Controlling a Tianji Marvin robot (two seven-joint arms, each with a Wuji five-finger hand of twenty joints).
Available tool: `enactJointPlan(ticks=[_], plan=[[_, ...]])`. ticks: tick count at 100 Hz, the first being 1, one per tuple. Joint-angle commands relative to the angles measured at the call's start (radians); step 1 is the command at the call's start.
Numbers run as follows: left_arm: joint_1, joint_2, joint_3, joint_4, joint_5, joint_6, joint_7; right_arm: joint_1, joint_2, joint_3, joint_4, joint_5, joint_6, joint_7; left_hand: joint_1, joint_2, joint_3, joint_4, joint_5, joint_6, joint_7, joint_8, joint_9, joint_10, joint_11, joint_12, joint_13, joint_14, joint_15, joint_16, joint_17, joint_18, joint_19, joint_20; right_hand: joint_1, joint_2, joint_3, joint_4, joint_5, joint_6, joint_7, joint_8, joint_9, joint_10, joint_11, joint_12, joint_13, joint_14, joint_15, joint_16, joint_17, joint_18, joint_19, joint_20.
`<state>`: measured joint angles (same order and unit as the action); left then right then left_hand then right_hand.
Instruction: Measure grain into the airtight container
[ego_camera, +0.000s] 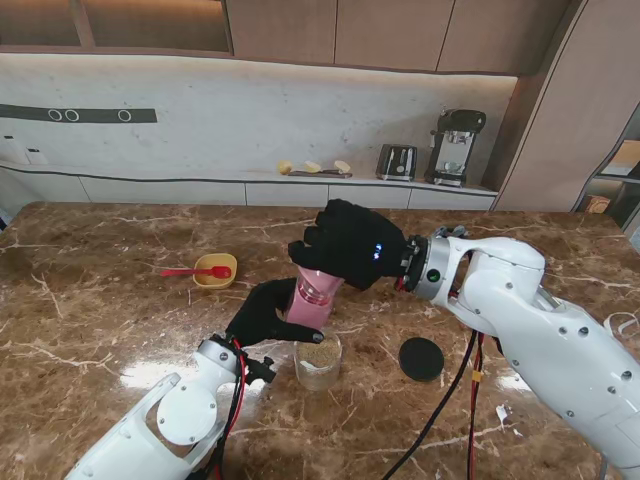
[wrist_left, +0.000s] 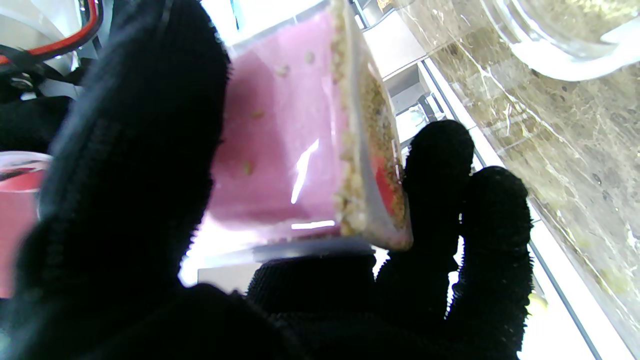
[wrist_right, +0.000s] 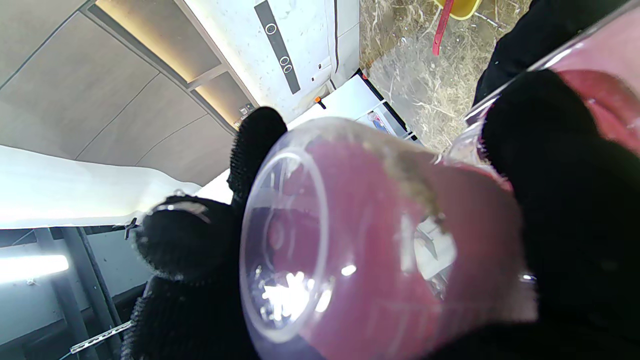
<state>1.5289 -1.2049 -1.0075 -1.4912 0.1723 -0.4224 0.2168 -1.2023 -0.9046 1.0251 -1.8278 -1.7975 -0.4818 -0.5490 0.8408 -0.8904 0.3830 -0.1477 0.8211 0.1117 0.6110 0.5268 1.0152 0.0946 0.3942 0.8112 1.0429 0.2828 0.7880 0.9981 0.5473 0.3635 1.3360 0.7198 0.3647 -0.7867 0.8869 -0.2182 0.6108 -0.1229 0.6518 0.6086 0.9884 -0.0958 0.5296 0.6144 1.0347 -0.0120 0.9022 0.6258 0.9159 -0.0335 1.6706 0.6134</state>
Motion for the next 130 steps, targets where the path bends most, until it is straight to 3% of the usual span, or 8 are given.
enactJointPlan(ticks=[1, 25, 64, 78, 93, 107, 120, 130], plan=[[-0.001, -0.006, 0.0, -0.007, -0.001, -0.003, 0.004, -0.005, 0.0, -0.004, -0.003, 0.001, -0.005, 0.012, 0.219, 0.419, 0.523, 0.01, 0.224, -0.305, 0.307, 0.084, 0.136, -0.136, 0.139, 0.071, 0.051, -0.063, 0.057, 0.002, 0.008, -0.018, 0.059, 0.013, 0.161, 0.296, 0.141, -0.03, 0.058, -0.069, 0.139, -0.081, 0.014, 0.002, -0.001, 0.055, 0.034, -0.104, 0.093, 0.058, -0.003, -0.076, 0.007, 0.03], [-0.002, -0.006, 0.001, -0.006, -0.002, -0.004, 0.004, -0.005, 0.0, 0.0, -0.003, 0.006, -0.013, 0.015, 0.22, 0.419, 0.524, 0.01, 0.225, -0.304, 0.307, 0.084, 0.137, -0.134, 0.139, 0.072, 0.051, -0.06, 0.057, 0.002, 0.007, -0.014, 0.058, 0.013, -0.068, 0.278, 0.173, 0.081, 0.098, -0.012, -0.055, 0.013, -0.012, 0.006, 0.005, -0.015, 0.022, -0.106, 0.09, 0.061, -0.005, -0.083, 0.004, 0.031], [-0.004, -0.006, 0.002, -0.004, -0.002, -0.004, 0.004, -0.007, -0.002, 0.002, -0.001, 0.014, -0.021, 0.022, 0.22, 0.419, 0.524, 0.01, 0.225, -0.304, 0.306, 0.083, 0.136, -0.134, 0.138, 0.073, 0.049, -0.061, 0.057, 0.003, 0.005, -0.015, 0.058, 0.014, 0.174, 0.375, 0.098, -0.045, 0.05, -0.068, 0.134, -0.11, 0.016, 0.002, -0.004, 0.041, 0.033, -0.1, 0.09, 0.057, -0.004, -0.074, 0.007, 0.033], [-0.004, -0.006, 0.002, -0.004, -0.003, -0.005, 0.004, -0.003, 0.0, 0.003, -0.003, 0.011, -0.028, 0.022, 0.22, 0.42, 0.524, 0.01, 0.225, -0.304, 0.306, 0.083, 0.135, -0.136, 0.138, 0.073, 0.049, -0.062, 0.058, 0.003, 0.006, -0.016, 0.058, 0.014, -0.088, 0.313, 0.159, 0.088, 0.104, -0.019, -0.059, 0.005, -0.005, 0.008, 0.003, -0.015, 0.02, -0.102, 0.089, 0.061, -0.007, -0.083, 0.005, 0.034], [-0.004, -0.006, 0.002, -0.004, -0.002, -0.005, 0.004, -0.007, -0.004, 0.003, -0.004, 0.018, -0.025, 0.031, 0.219, 0.419, 0.524, 0.01, 0.225, -0.306, 0.306, 0.084, 0.135, -0.138, 0.138, 0.072, 0.049, -0.065, 0.057, 0.003, 0.006, -0.016, 0.058, 0.014, 0.222, 0.421, 0.062, -0.042, 0.047, -0.065, 0.148, -0.126, 0.02, 0.01, -0.013, 0.048, 0.033, -0.091, 0.089, 0.057, -0.006, -0.062, 0.008, 0.036], [-0.003, -0.006, 0.001, -0.004, -0.001, -0.006, 0.003, -0.003, -0.001, 0.004, -0.007, 0.014, -0.032, 0.029, 0.218, 0.42, 0.524, 0.01, 0.224, -0.307, 0.307, 0.084, 0.136, -0.138, 0.139, 0.072, 0.05, -0.065, 0.057, 0.002, 0.006, -0.016, 0.058, 0.014, -0.091, 0.348, 0.146, 0.095, 0.097, -0.013, -0.064, -0.004, -0.009, 0.009, -0.001, -0.015, 0.018, -0.099, 0.087, 0.062, -0.01, -0.085, 0.003, 0.035], [-0.003, -0.005, -0.001, -0.005, -0.001, -0.006, 0.003, -0.003, -0.003, -0.001, -0.005, 0.015, -0.021, 0.03, 0.219, 0.419, 0.525, 0.01, 0.224, -0.307, 0.308, 0.084, 0.136, -0.136, 0.139, 0.071, 0.051, -0.064, 0.058, 0.002, 0.007, -0.017, 0.058, 0.014, 0.236, 0.41, 0.08, -0.04, 0.044, -0.057, 0.135, -0.128, 0.022, 0.007, -0.018, 0.059, 0.034, -0.096, 0.088, 0.057, -0.005, -0.068, 0.007, 0.037], [-0.003, -0.005, -0.001, -0.006, -0.001, -0.006, 0.002, -0.002, -0.003, 0.001, -0.004, 0.017, -0.028, 0.032, 0.219, 0.419, 0.525, 0.01, 0.225, -0.307, 0.308, 0.084, 0.137, -0.137, 0.14, 0.071, 0.052, -0.064, 0.058, 0.002, 0.008, -0.017, 0.058, 0.013, -0.033, 0.34, 0.145, 0.048, 0.085, -0.021, -0.015, -0.047, -0.003, 0.01, -0.001, -0.01, 0.021, -0.1, 0.086, 0.06, -0.01, -0.083, 0.002, 0.036]])
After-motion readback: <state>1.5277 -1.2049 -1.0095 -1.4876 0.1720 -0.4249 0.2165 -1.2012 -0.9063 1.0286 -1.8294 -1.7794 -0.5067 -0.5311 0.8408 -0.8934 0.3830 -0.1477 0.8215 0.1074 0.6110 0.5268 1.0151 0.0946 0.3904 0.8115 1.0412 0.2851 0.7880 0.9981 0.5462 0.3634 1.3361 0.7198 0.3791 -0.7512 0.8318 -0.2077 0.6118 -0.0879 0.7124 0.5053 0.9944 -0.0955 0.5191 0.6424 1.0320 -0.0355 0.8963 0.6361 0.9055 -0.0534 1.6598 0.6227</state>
